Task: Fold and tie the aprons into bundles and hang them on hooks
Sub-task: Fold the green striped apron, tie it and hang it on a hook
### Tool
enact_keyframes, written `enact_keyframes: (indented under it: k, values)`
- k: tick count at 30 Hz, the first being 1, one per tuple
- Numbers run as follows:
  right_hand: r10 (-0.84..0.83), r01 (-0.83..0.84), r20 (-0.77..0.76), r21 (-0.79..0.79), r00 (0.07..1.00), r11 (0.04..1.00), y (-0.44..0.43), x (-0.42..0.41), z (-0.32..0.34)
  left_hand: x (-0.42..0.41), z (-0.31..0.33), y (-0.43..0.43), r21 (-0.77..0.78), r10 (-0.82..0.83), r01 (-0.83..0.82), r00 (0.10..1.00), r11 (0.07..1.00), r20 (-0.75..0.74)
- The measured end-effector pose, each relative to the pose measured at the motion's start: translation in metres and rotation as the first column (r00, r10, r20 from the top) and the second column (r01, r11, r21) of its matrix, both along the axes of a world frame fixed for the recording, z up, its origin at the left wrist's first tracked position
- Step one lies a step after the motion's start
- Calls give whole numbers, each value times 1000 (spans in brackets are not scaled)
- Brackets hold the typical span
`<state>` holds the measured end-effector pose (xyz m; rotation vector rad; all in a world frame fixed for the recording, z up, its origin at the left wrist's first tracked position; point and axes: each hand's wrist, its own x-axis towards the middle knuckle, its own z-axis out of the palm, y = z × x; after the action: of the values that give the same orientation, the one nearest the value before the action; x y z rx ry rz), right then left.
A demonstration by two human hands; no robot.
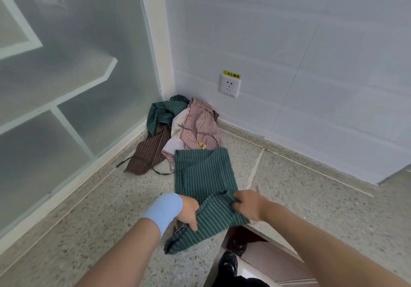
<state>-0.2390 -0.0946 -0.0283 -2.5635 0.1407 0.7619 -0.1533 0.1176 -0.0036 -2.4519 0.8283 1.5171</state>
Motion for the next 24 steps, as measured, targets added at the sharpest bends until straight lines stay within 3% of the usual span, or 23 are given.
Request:
enact_keyframes:
  k: [3,7,11,13,17,18,21,24]
  values:
    - [-43,44,-17,31,999,999,-13,9,-4,15,9,-12,-18,-9,9,1000,1000,26]
    - [-194,188,98,63,976,980,-29,36,-12,54,5,-24,-144,76,-35,955,989,286]
    - [-290,286,213,51,933,957,-40,69,-23,80,-15,-36,-329,227,-30,783,944,579]
    - [-297,304,251,13,921,953,-41,88,-31,90,-27,-44,-346,240,20,684,938,689]
    - [-341,365,248,-56,907,929,-39,119,-60,92,-67,-51,-436,372,-21,558,900,742]
    - [-348,371,205,-89,915,924,-39,125,-70,87,-78,-52,-492,416,-13,553,870,722]
    - [-389,394,68,-211,919,894,-36,130,-88,64,-109,-53,-478,337,4,704,879,626]
    - [-274,343,238,-327,932,881,-31,123,-100,48,-136,-47,-396,288,-71,803,915,522]
